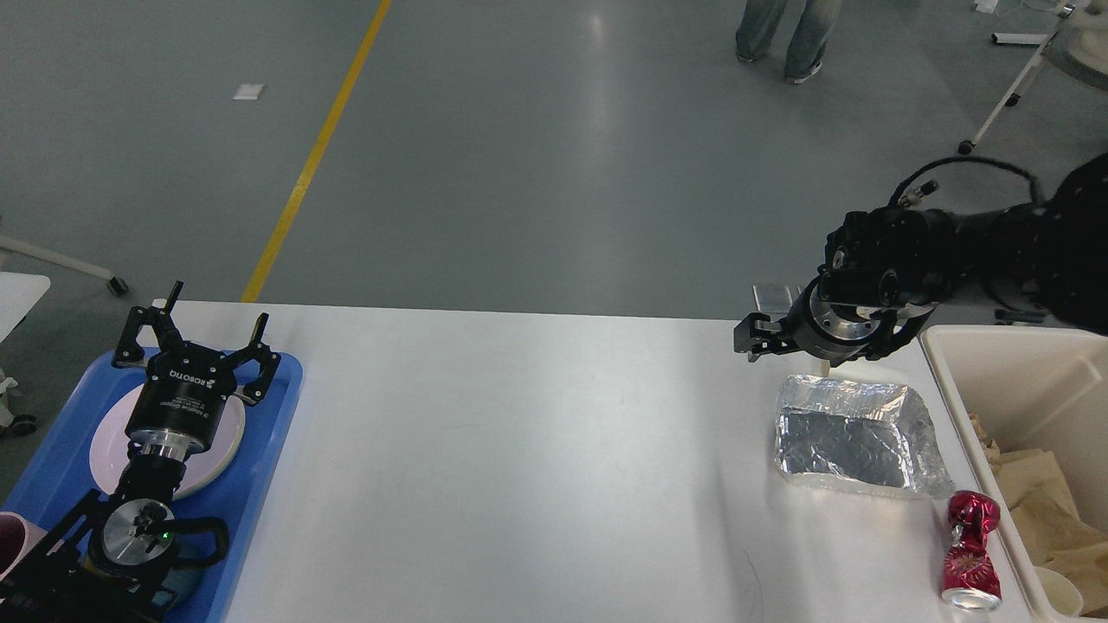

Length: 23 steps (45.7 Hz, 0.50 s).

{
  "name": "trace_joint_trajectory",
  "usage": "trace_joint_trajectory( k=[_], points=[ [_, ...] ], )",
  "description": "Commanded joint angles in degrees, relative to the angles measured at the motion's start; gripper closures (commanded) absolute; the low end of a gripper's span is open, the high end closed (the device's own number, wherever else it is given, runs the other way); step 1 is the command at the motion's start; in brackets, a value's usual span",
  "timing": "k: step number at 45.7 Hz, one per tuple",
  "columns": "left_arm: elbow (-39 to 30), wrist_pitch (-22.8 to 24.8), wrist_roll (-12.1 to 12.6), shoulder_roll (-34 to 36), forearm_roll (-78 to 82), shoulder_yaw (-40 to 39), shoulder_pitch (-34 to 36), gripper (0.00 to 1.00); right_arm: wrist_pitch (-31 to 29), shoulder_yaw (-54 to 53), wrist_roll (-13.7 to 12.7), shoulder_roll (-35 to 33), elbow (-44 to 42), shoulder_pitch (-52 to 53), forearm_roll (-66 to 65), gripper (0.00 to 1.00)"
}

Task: Tidy desktop
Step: 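Lower the right gripper and grasp the silver foil package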

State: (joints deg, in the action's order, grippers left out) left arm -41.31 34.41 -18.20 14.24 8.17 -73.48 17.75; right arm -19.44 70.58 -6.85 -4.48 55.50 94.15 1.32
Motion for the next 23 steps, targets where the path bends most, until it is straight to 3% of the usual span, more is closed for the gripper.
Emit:
trace_joint_trajectory(
  k=[1,13,23],
  points=[
    [0.0,0.04,0.0,0.0,0.0,0.0,0.0,0.04,2.3,-0.09,0.08,0.52,-7.5,-7.48,-0.18,0.0],
    [0.0,0.04,0.0,0.0,0.0,0.0,0.0,0.04,6.26,-0.62,-0.01,4.04,-20.94,-18.73,0.17,0.0],
    [0.0,-0.04,0.0,0.0,0.0,0.0,0.0,0.04,7.84,-0.44,-0.01,6.5,-25.35,-25.5,-0.79,0.01]
  ],
)
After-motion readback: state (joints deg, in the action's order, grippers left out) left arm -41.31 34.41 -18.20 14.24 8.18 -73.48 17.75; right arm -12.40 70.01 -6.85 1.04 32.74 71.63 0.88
